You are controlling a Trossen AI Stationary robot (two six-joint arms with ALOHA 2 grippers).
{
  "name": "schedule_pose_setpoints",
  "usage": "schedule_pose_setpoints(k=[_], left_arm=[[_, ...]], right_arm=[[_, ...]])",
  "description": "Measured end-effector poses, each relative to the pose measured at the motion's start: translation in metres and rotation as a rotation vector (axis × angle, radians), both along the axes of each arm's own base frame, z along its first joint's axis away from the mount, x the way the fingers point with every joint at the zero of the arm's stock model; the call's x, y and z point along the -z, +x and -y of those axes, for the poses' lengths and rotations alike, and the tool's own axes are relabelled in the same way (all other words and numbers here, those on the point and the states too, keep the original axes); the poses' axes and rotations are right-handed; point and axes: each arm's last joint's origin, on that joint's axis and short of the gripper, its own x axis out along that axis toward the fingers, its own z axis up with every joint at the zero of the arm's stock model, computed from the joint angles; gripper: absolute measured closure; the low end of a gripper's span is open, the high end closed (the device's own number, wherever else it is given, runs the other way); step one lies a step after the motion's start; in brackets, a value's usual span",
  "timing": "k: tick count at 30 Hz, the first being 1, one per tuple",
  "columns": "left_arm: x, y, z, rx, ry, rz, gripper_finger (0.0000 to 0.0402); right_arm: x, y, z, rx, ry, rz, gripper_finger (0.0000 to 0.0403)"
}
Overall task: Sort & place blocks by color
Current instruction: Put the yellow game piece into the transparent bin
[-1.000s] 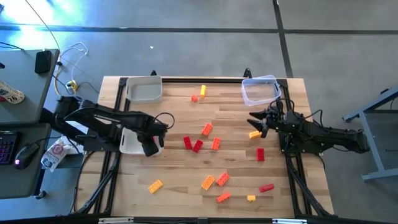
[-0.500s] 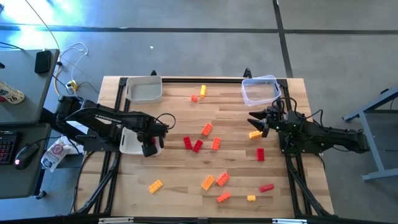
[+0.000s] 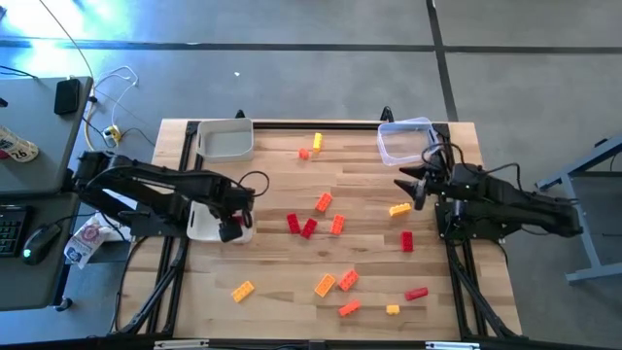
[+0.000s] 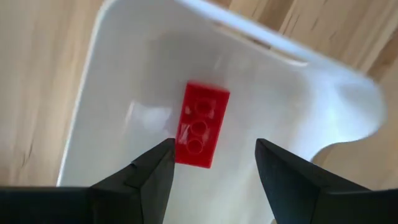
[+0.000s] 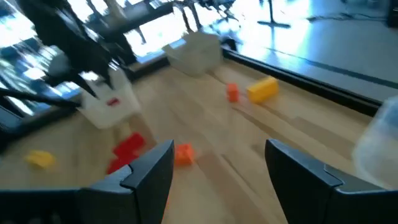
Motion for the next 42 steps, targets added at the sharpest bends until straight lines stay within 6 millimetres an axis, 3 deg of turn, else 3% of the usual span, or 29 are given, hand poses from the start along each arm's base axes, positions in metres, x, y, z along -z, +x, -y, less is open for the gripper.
schedule_pose_setpoints(k=[12,17,32,42], left_arm=[[-0.027,-0.013,-0.015,-0.097,0.179,0.228,0.0194],[-0.037,-0.008,-0.023,-0.132,0.272,0.356,0.0193],[-0.05,0.009,-0.027,-0.123,0.259,0.596,0.0193],[-0.05,0.009,-0.027,-0.125,0.264,0.599,0.0194]], right_arm=[[-0.014,0.028,0.004,-0.076,0.081,-0.371,0.0164],[-0.019,0.039,0.003,-0.171,0.143,-0.455,0.0164],[-0.033,0.067,0.007,-0.284,0.17,-0.726,0.0164],[-0.014,0.09,0.012,-0.391,0.177,-0.947,0.0164]])
